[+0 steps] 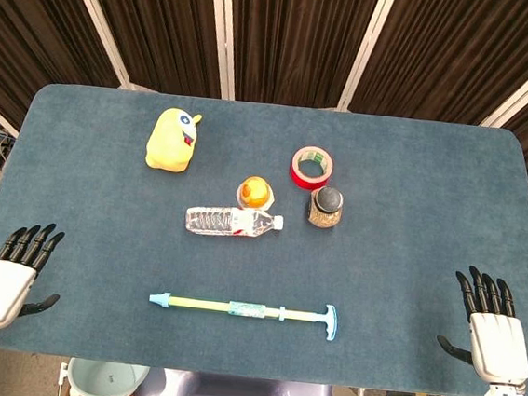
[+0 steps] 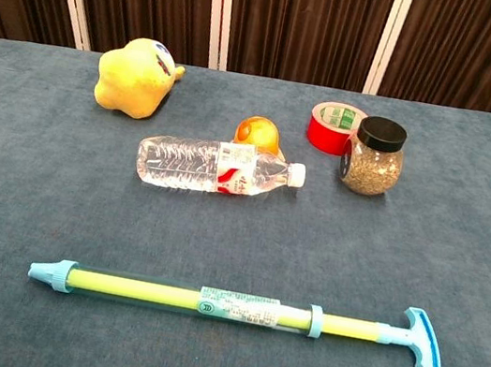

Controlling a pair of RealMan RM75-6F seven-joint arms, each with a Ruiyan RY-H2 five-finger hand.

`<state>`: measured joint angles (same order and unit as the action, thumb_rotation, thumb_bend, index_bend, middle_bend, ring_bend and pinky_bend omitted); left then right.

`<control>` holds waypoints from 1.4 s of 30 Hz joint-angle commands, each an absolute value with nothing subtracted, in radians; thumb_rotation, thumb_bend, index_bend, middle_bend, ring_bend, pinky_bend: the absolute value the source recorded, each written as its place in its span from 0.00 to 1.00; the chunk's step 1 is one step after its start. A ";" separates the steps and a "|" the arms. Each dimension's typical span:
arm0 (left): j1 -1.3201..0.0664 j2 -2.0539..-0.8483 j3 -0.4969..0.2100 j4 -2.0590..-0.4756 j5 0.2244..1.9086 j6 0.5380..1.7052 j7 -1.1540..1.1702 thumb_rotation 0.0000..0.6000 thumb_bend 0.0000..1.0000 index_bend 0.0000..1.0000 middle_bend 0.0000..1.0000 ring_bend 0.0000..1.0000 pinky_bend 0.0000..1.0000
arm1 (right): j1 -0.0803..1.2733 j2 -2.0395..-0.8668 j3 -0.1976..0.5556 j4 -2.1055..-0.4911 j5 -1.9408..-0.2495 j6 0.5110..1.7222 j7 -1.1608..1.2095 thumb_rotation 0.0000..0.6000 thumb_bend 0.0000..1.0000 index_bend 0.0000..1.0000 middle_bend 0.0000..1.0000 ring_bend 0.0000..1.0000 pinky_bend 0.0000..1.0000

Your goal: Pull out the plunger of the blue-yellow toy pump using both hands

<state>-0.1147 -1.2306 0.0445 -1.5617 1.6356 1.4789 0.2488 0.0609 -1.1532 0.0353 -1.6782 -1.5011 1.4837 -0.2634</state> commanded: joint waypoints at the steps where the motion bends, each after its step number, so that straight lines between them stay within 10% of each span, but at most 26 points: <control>1: -0.122 -1.244 0.042 -1.552 1.638 1.470 0.257 1.00 0.14 0.04 0.00 0.00 0.08 | 0.060 -1.153 0.035 -1.678 -1.506 1.487 -0.263 1.00 0.00 0.07 0.00 0.00 0.00; 14: -0.212 -1.422 0.048 -1.479 1.771 1.420 0.247 1.00 0.18 0.53 0.00 0.00 0.08 | 0.055 -1.130 0.032 -1.684 -1.504 1.483 -0.228 1.00 0.00 0.07 0.00 0.00 0.00; 42: -0.345 -1.829 0.019 -1.204 1.819 1.239 0.529 1.00 0.24 0.46 0.00 0.00 0.08 | 0.062 -1.086 0.054 -1.684 -1.454 1.451 -0.144 1.00 0.00 0.07 0.00 0.00 0.00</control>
<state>-0.3401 -1.8221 0.0224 -1.2107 1.8242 1.2444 0.5267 0.0616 -1.0864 0.0529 -1.6840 -1.4548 1.4521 -0.1445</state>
